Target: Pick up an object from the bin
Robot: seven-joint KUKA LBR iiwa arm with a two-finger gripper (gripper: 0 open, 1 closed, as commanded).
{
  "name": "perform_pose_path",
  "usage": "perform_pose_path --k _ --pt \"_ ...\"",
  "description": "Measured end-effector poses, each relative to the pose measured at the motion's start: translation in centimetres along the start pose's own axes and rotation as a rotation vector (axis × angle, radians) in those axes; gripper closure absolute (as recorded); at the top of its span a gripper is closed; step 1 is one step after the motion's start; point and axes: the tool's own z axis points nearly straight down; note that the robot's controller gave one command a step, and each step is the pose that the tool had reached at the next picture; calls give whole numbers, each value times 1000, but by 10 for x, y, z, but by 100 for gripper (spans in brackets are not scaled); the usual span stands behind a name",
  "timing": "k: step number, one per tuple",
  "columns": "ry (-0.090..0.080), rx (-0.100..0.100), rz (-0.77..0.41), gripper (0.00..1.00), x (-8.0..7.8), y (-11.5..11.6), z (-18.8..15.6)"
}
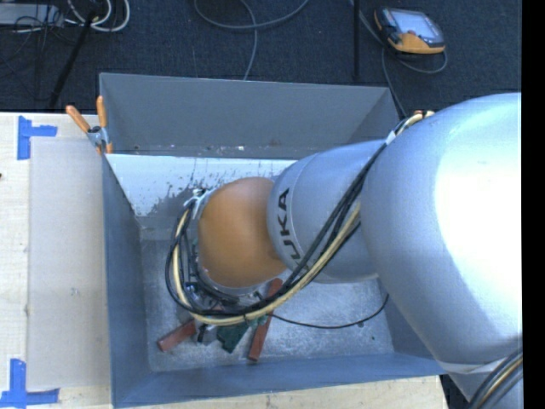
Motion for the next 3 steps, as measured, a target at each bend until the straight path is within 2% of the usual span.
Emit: perform_pose_path --k 1,2,3 --pt "-3 1 3 100 0 0 -26" --pt "-6 1 8 100 -1 0 -79" --pt "-4 1 10 100 -2 1 -104"
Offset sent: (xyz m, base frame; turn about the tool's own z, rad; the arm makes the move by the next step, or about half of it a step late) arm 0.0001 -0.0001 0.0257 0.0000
